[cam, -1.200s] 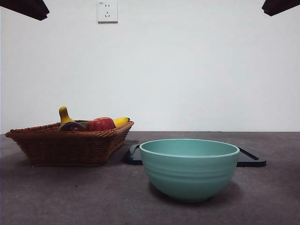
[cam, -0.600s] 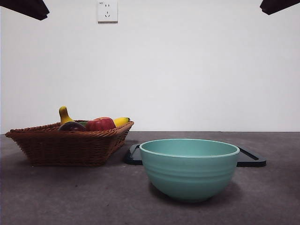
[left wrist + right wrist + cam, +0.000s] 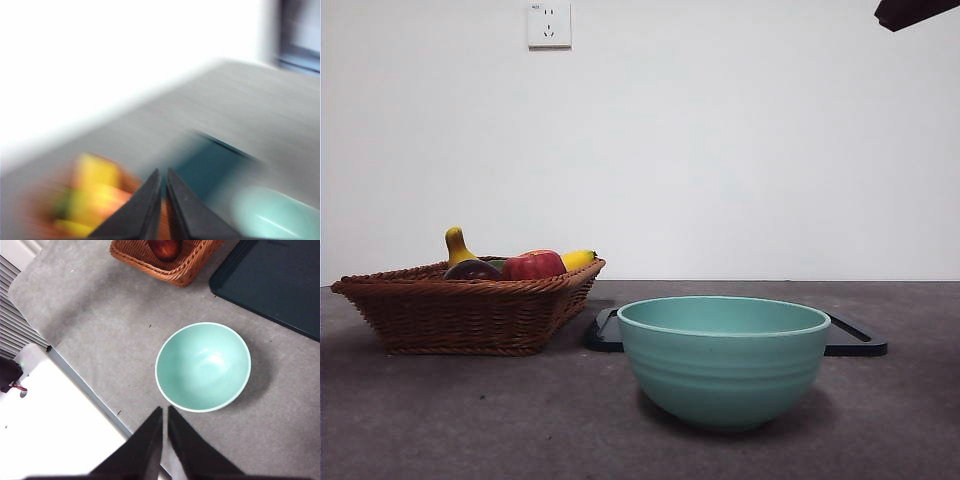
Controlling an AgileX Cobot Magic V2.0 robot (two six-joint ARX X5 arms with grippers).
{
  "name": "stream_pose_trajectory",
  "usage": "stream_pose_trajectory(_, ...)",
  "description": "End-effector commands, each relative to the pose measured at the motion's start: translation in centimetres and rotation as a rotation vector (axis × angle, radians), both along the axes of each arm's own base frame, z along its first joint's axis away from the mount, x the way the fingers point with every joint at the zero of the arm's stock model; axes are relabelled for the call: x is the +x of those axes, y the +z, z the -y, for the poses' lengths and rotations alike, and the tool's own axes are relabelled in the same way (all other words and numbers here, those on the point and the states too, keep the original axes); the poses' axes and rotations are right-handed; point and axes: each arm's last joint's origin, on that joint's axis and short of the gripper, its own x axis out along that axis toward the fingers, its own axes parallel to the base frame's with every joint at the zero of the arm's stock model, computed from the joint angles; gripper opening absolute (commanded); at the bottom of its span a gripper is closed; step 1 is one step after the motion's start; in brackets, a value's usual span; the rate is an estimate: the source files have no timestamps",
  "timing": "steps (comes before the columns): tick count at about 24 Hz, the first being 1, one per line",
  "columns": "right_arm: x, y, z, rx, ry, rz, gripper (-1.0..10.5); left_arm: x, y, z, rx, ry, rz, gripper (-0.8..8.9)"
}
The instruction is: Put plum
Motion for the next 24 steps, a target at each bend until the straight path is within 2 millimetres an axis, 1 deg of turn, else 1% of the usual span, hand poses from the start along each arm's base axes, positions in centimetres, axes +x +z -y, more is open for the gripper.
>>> stream_pose_trajectory(1, 0.0, 0.5, -0.1, 0.009, 0.013, 0.022, 0.1, -0.8, -1.3, -1.1, -0.052, 0.179, 0.164, 0.15)
stream_pose_trajectory(3, 0.0, 0.5, -0.1, 0.009, 0.013, 0.023, 0.1, -1.6, -4.1, -1.9, -0.089, 0.339, 0.207, 0.15)
stream_pose_trajectory(6, 0.0, 0.5, -0.1, 0.009, 0.013, 0.024, 0.1, -2.0, -6.9, -2.5, -0.11, 0.459, 0.199, 0.15)
stream_pose_trajectory(10, 0.0, 0.5, -0.1, 0.01, 0.013, 0.024, 0.1, -2.3, -10.5, -2.9, -0.106, 0.553, 0.163, 0.15)
stream_pose_trajectory(13, 0.0, 0.5, -0.1, 0.01, 0.013, 0.024, 0.1, -2.4, -12.7, -3.1, -0.1, 0.584, 0.137, 0.15)
stream_pose_trajectory(19, 0.0, 0.5, -0.1, 0.01, 0.013, 0.024, 0.1, -2.2, -16.3, -3.2, -0.098, 0.6, 0.072, 0.15)
stream_pose_trajectory(24, 0.0, 0.5, -0.1, 0.01, 0.013, 0.024, 0.1, -2.2, -18.5, -3.2, -0.101, 0.606, -0.007, 0.15)
